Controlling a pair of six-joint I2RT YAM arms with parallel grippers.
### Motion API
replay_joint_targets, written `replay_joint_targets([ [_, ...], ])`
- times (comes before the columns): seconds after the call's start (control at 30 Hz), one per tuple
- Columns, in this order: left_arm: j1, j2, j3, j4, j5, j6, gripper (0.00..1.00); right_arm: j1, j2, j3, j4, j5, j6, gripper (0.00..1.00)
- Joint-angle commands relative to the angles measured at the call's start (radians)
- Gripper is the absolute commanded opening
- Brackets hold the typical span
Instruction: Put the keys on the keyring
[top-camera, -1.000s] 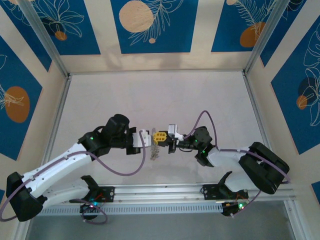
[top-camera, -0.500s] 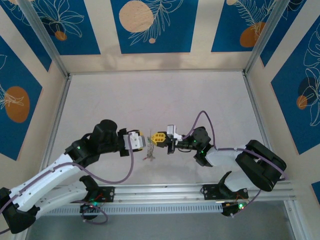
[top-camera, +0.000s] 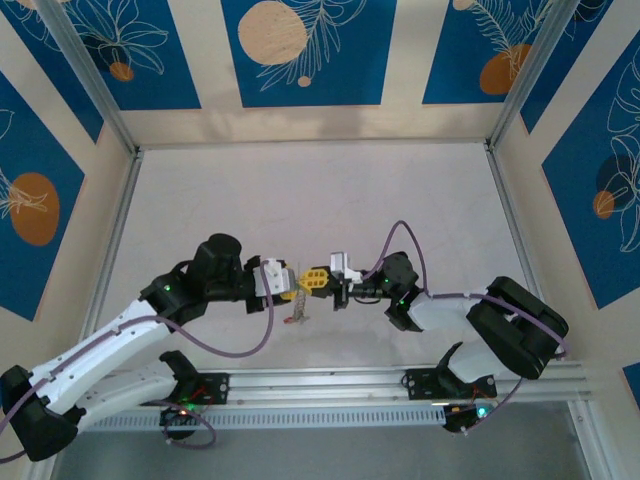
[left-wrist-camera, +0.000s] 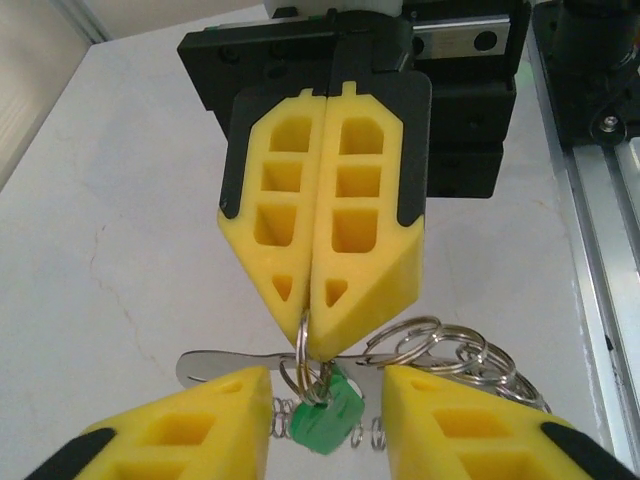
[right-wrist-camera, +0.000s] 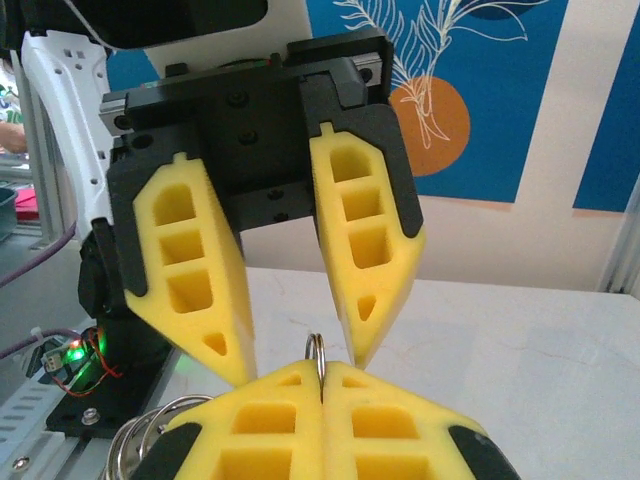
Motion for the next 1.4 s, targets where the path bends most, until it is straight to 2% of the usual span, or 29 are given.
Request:
replay_joint_targets([
  [0.0, 0.018, 0.014, 0.023, 0.014, 0.052, -0.018, 0.26, 0.011, 0.005, 0.03, 0.055, -0.016, -0.031, 0.0],
  [0.1, 0.026, 0.018, 0.012, 0.028, 0.044, -0.034, 0.21, 0.013, 0.003, 0.031, 0.065, -0.03, -0.03, 0.0],
  [0.23, 0.04, 0.023, 0.014, 0.033, 0.067, -0.028, 0.06, 0.013, -0.007, 0.029, 0.042, -0.032, -0.045, 0.0],
  [0.33, 0.046, 0.031, 0.03, 0.003, 0.063, -0.009, 0.0, 0.014, -0.011, 0.027, 0.038, -0.031, -0.049, 0.0],
  [0.43, 0.046, 0.059, 0.082, -0.08, 0.051, 0.043, 0.0, 0.014, -0.033, 0.031, -0.034, -0.011, -0.073, 0.0],
  [0.57, 0.043, 0.149, 0.232, -0.315, -0.001, 0.138, 0.0, 0.016, -0.069, 0.036, -0.177, 0.031, -0.153, 0.15],
  [0.7, 0.026, 0.219, 0.339, -0.477, -0.062, 0.186, 0.0, 0.016, -0.127, 0.044, -0.341, 0.088, -0.203, 0.21],
  [0.83, -0.032, 0.281, 0.413, -0.582, -0.173, 0.219, 0.0, 0.017, -0.146, 0.044, -0.375, 0.089, -0.201, 0.26],
  [0.93, -0.053, 0.35, 0.476, -0.663, -0.187, 0.228, 0.0, 0.019, -0.129, 0.056, -0.375, 0.067, -0.191, 0.26],
  [1.37, -0.061, 0.355, 0.497, -0.602, -0.107, 0.202, 0.0, 0.031, -0.065, 0.078, -0.318, 0.001, -0.125, 0.26],
])
